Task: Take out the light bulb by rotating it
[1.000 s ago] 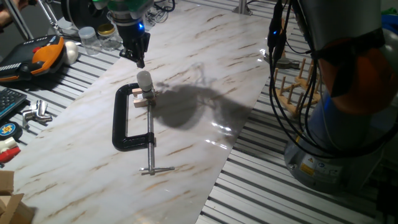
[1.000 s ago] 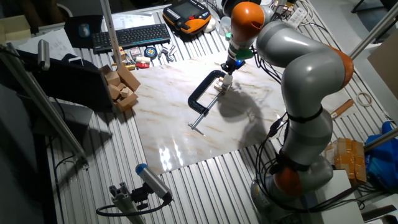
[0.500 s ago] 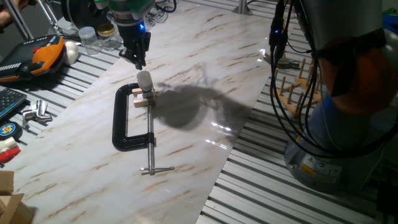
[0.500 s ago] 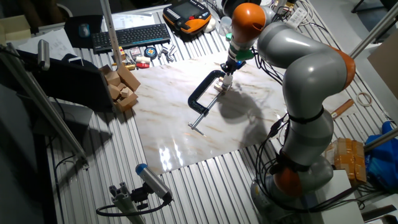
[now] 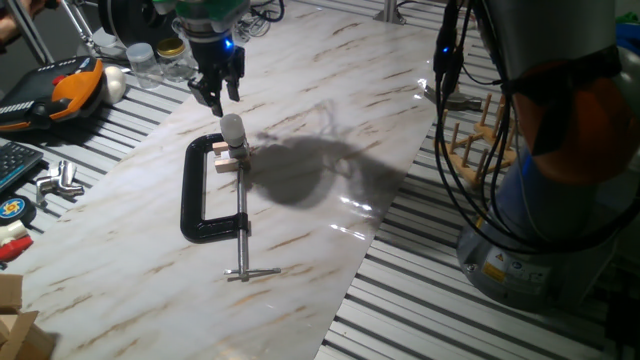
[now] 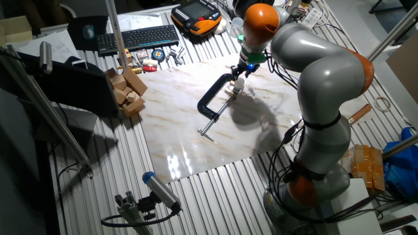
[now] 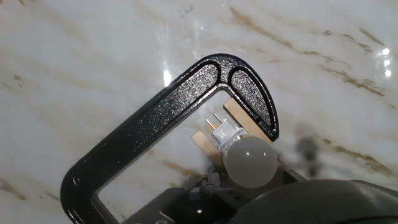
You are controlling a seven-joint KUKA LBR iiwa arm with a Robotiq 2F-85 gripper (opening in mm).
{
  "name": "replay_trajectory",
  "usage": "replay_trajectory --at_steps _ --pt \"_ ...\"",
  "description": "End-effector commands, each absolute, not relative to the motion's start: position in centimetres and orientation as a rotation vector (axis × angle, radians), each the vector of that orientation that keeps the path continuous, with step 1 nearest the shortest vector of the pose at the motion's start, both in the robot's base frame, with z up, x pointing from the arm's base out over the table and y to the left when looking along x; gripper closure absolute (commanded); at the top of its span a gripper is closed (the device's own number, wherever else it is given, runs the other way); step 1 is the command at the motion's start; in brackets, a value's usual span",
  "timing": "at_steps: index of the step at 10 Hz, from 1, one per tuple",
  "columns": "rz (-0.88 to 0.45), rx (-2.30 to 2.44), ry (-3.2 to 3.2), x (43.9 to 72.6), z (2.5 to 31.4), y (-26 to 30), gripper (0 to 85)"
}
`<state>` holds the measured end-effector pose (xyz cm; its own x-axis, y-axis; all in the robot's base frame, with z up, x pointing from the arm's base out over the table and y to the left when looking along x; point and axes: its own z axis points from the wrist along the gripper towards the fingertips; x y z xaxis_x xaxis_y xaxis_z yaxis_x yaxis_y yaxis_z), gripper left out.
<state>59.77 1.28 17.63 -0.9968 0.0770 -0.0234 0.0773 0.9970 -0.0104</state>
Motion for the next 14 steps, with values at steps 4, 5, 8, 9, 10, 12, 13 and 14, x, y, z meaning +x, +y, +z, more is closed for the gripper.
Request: replay_trajectory --at_steps 4,5,8,9,10,12,13,14 --pt "-0.020 0.337 3.156 59.85 17.48 1.32 85.0" --pt "-0.003 0.398 3.155 59.81 17.44 1.37 85.0" --pt "0.032 0.415 3.113 59.69 17.44 1.41 51.0" --pt "0.013 0.469 3.104 59.60 17.51 1.45 51.0" --pt "-0.007 0.556 3.083 59.58 17.56 1.46 51.0" --pt "-0.018 0.814 3.035 59.56 17.53 1.48 51.0" --pt "-0.031 0.961 3.002 59.54 17.56 1.46 51.0" --pt "-0.052 1.090 2.975 59.54 17.55 1.39 51.0"
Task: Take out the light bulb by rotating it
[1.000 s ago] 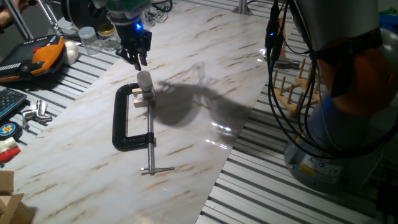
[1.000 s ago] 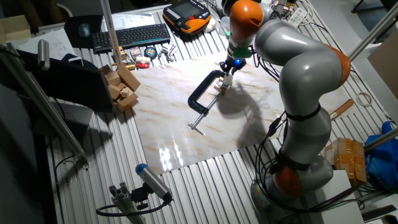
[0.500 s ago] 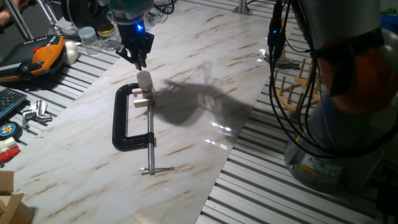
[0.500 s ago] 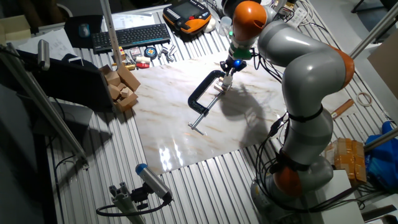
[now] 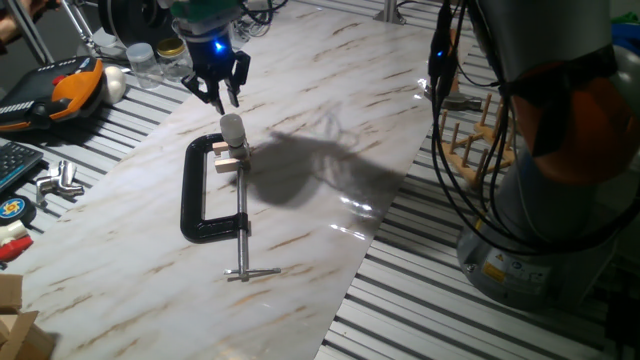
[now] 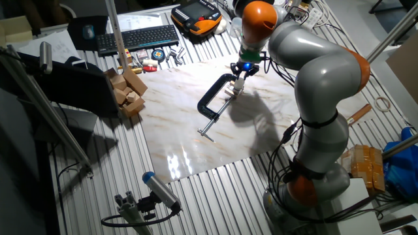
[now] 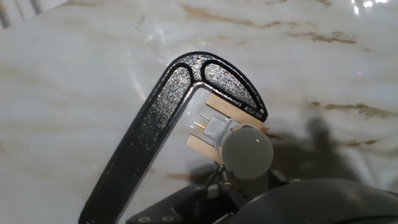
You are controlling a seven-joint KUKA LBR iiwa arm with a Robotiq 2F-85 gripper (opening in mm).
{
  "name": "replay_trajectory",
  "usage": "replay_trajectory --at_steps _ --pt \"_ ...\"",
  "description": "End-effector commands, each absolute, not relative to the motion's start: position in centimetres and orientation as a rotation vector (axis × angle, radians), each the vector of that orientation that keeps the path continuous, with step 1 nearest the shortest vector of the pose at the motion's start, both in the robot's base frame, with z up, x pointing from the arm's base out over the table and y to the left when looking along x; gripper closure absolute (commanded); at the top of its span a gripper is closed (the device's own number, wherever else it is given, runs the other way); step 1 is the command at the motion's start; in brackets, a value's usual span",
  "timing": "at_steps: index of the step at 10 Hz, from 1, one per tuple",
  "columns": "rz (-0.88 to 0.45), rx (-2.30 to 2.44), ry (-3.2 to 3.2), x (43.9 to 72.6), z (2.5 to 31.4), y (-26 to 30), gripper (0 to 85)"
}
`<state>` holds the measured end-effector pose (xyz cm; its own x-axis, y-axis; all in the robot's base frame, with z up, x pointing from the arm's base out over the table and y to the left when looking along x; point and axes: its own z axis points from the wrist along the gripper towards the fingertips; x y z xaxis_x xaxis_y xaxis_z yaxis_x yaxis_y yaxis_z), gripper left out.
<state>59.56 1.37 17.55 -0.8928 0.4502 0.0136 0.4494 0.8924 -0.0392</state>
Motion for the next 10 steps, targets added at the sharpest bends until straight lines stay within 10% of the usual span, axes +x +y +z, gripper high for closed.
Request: replay_trajectory --at_steps 1,10 --pt "0.049 -1.243 -2.840 59.56 17.51 1.38 51.0" --pt "-0.017 -1.757 -2.584 59.09 17.70 1.23 51.0"
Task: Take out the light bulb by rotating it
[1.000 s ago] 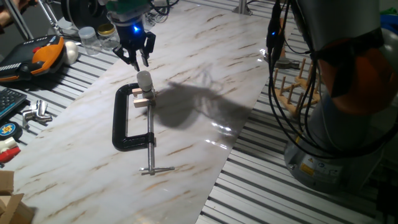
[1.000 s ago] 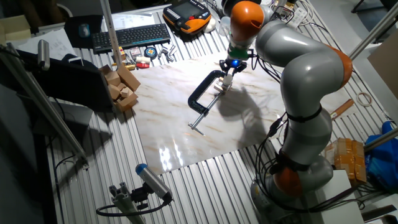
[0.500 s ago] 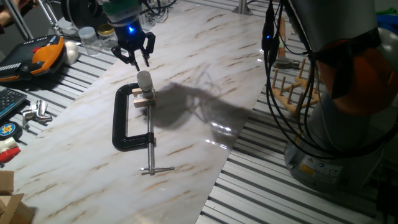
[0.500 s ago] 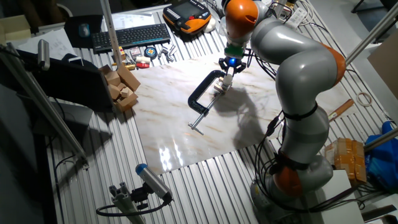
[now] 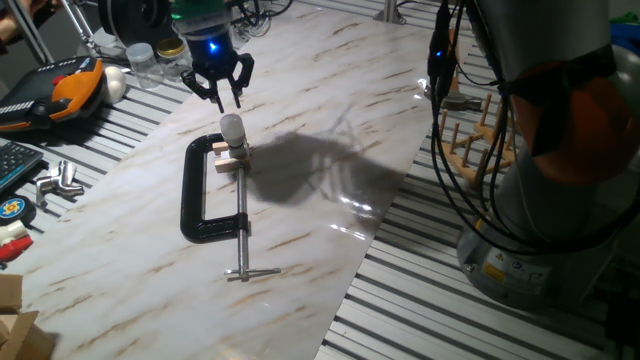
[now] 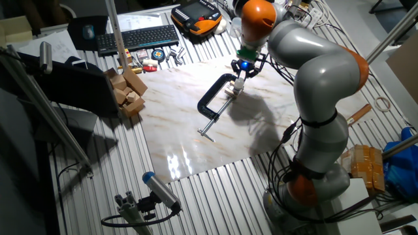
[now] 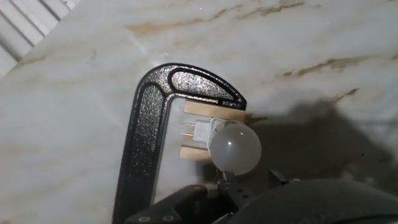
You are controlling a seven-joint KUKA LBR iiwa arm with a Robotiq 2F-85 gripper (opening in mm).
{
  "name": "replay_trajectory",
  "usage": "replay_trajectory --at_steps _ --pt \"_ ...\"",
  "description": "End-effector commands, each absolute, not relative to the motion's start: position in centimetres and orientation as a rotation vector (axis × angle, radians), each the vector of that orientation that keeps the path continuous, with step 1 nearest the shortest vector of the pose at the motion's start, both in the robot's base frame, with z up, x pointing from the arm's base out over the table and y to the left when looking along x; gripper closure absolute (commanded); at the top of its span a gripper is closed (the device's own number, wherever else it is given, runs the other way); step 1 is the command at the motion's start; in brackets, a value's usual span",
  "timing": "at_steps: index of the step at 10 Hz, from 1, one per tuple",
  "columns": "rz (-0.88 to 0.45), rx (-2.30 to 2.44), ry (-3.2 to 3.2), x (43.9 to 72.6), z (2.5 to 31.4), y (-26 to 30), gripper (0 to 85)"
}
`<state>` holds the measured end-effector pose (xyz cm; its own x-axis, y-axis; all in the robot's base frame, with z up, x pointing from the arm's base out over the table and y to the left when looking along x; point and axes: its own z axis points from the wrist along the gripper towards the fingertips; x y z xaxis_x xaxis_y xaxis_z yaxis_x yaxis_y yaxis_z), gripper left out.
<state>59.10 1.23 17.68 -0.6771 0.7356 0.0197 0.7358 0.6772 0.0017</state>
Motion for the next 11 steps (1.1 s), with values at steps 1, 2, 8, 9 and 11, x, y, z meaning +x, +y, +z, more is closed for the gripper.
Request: replay_trajectory --at_steps 1,2,8,9,11 --pt "-0.019 -1.774 -2.571 59.11 17.63 1.25 34.0" --pt "0.007 -1.778 -2.556 59.16 17.60 1.19 34.0" --pt "-0.010 -2.110 -2.301 59.04 17.53 1.17 34.0" --pt "-0.007 -2.168 -2.265 59.05 17.58 1.15 34.0" --pt "-0.042 -2.310 -2.144 59.11 17.51 0.98 34.0"
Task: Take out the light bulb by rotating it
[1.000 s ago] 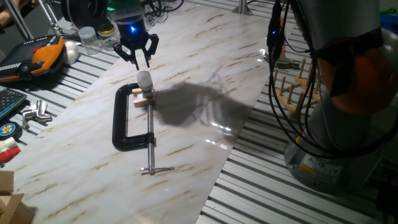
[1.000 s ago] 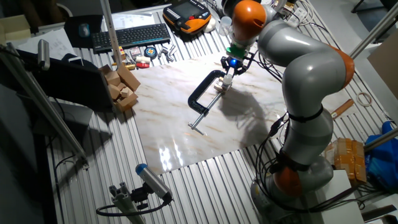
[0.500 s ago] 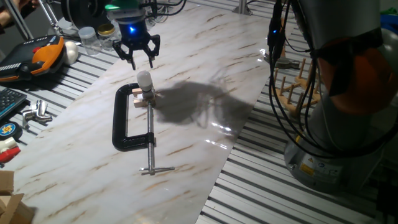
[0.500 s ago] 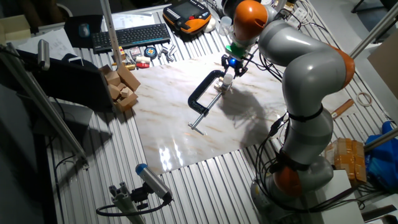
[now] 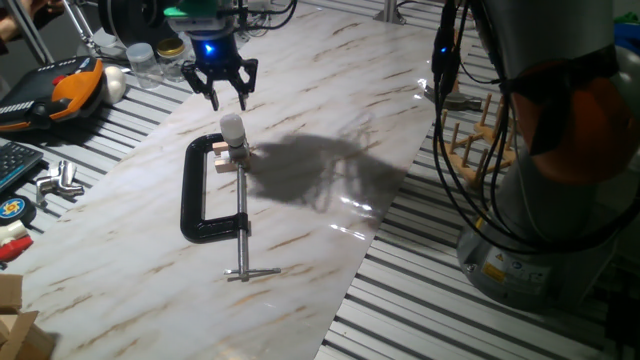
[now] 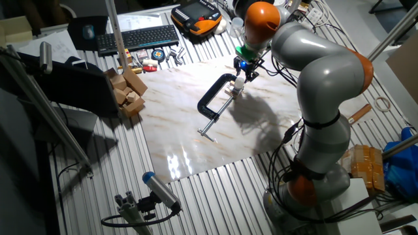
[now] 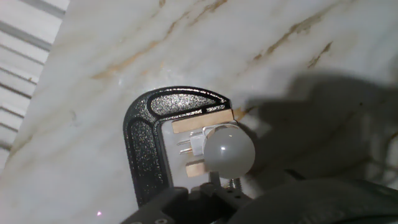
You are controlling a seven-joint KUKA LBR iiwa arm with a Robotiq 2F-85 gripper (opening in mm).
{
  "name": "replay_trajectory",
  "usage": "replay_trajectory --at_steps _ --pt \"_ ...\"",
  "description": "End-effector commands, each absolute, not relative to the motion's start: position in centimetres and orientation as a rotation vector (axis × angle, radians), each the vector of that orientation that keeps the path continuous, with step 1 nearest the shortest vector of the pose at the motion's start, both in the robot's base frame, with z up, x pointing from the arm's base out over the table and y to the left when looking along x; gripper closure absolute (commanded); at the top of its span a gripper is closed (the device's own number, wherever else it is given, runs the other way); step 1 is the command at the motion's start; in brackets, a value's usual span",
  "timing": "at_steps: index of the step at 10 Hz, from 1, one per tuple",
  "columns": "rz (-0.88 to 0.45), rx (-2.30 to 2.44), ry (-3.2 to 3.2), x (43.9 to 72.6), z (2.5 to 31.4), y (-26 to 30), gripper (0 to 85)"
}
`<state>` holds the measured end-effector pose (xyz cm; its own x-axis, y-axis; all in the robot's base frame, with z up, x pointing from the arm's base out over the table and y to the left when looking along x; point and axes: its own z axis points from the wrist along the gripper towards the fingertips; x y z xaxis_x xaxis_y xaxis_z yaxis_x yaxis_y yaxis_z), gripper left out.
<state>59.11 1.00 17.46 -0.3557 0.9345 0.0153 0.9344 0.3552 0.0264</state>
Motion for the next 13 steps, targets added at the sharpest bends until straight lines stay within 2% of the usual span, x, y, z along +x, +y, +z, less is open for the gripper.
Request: replay_trajectory --at_steps 1,2,13 --pt "0.055 2.344 2.063 59.14 17.41 0.92 34.0" --pt "0.070 2.361 2.031 59.20 17.29 0.88 17.0" --pt "0.044 2.709 1.552 59.30 17.22 1.07 17.0"
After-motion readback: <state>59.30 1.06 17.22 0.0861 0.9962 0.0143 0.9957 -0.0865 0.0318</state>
